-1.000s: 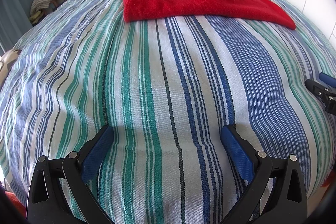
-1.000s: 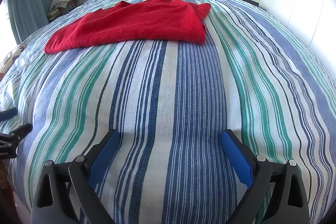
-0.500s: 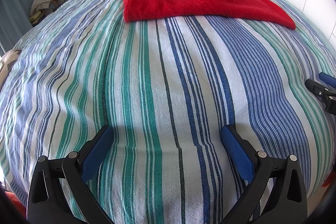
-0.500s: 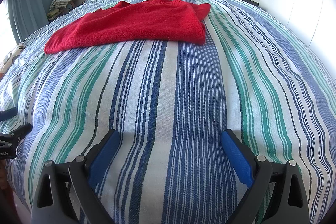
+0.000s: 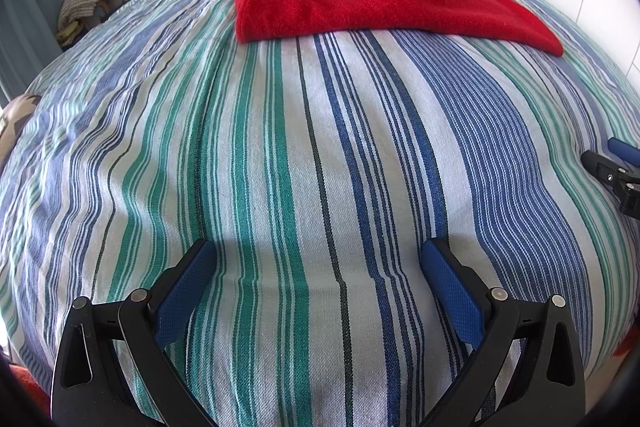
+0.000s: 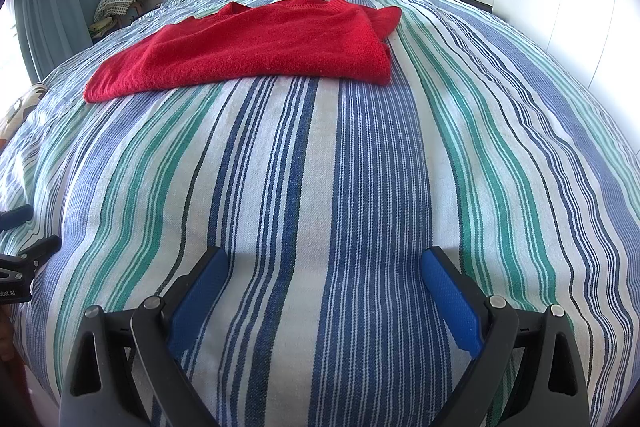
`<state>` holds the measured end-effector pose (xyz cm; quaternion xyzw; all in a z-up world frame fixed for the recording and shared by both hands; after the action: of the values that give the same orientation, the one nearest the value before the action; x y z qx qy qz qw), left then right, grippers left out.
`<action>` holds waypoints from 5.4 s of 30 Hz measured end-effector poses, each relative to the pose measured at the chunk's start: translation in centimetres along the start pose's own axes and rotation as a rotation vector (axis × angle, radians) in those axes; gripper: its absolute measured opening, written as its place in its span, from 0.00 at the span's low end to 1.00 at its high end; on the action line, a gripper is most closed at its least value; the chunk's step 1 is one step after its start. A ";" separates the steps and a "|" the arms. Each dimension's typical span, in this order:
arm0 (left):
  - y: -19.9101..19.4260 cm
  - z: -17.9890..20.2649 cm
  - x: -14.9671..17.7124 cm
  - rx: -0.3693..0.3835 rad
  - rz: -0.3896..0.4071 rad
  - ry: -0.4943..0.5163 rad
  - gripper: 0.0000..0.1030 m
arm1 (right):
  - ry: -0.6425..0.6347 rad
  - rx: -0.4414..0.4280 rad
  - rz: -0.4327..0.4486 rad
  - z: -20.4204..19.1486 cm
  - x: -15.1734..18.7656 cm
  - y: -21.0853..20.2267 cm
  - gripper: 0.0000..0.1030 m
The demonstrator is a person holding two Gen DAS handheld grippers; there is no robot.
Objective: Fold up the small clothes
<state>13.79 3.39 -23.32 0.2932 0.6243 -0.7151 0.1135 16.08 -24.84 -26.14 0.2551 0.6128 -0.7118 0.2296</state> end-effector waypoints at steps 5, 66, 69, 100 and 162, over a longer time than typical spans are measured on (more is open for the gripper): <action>0.0 0.0 0.0 0.000 0.000 0.000 0.99 | 0.000 0.000 0.000 0.0 0.0 0.0 0.94; -3.8 -8.3 -0.1 0.180 0.041 -0.349 0.98 | 0.019 -0.483 -0.266 -23.2 -26.4 8.5 0.20; -3.8 -8.6 -0.2 0.178 0.042 -0.363 0.98 | 0.100 -0.624 -0.361 -24.4 -24.8 9.4 0.46; -3.7 -8.6 -0.3 0.164 0.045 -0.352 0.98 | -0.388 -0.340 0.123 -17.4 -16.8 -3.3 0.42; 3.0 -7.7 -17.1 0.178 -0.091 -0.270 0.43 | 0.070 -0.422 -0.299 -12.0 -20.9 4.1 0.68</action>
<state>31.24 6.70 -16.58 0.1749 0.5504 -0.8048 0.1374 35.65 -13.25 -17.14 0.1326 0.7863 -0.5850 0.1483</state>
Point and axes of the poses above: each gripper's, at about its wrist camera, not at the fingertips, and y roughly the way its jaws point, z to its right, x to its underside, the point moved 4 cm from there along y, roughly the way its jaws point, and after that the axes turned 8 degrees about x, right-handed, at the moved point
